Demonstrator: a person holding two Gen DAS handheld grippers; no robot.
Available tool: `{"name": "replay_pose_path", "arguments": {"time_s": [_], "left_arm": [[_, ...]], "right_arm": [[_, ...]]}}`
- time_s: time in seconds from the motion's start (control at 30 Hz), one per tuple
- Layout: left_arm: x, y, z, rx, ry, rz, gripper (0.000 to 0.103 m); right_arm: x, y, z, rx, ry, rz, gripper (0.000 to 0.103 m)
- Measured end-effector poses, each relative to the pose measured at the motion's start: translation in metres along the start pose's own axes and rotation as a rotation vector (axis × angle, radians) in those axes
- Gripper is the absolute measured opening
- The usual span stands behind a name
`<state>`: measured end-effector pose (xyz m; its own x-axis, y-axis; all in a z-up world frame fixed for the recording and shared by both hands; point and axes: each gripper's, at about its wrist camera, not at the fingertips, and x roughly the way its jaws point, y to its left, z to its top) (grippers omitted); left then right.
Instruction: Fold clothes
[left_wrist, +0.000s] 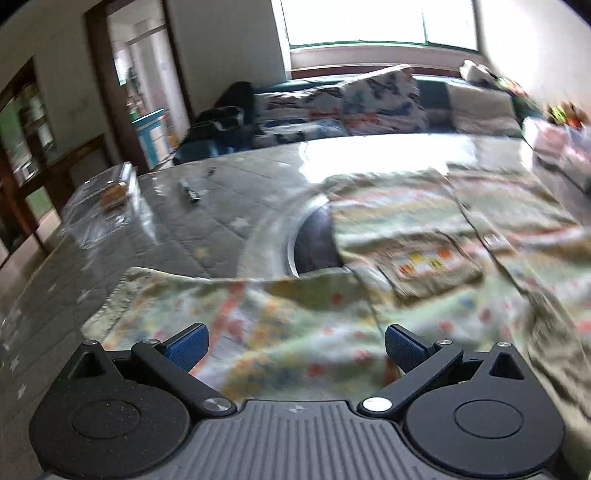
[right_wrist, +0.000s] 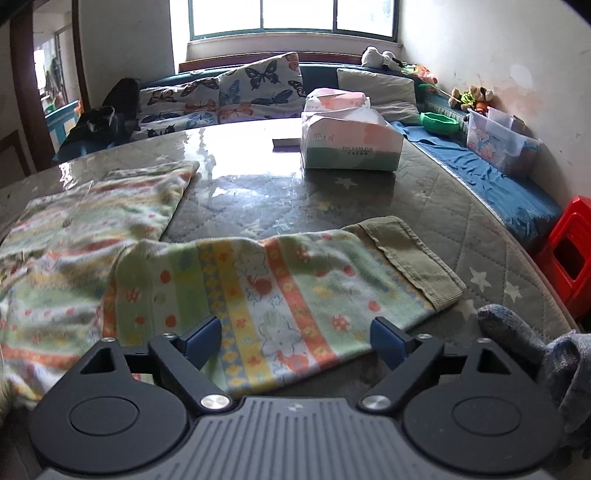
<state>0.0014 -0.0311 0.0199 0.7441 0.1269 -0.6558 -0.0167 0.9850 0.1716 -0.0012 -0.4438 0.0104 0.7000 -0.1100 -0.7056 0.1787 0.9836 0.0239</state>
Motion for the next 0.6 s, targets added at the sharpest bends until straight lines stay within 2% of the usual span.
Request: {"name": "replay_pose_path", "arguments": {"time_s": [0.23,0.37,0.6], "left_arm": [[-0.008,-0.006,-0.017,0.076,-0.025,-0.005,0.103],[-0.008,-0.003,-0.016,0.062,-0.012,-0.018,0.103],[-0.010,-0.007,-0.007,0.063,-0.006,-0.013,0.103]], "right_arm": [[-0.004,-0.005,-0.005,-0.007,0.011,-0.004,0.092],[-0.006,-0.007,-0.009,-0.012,0.018,-0.006,0.092],[0.001,-0.004,0.013,-0.037,-0.039,-0.001,0.092]]}}
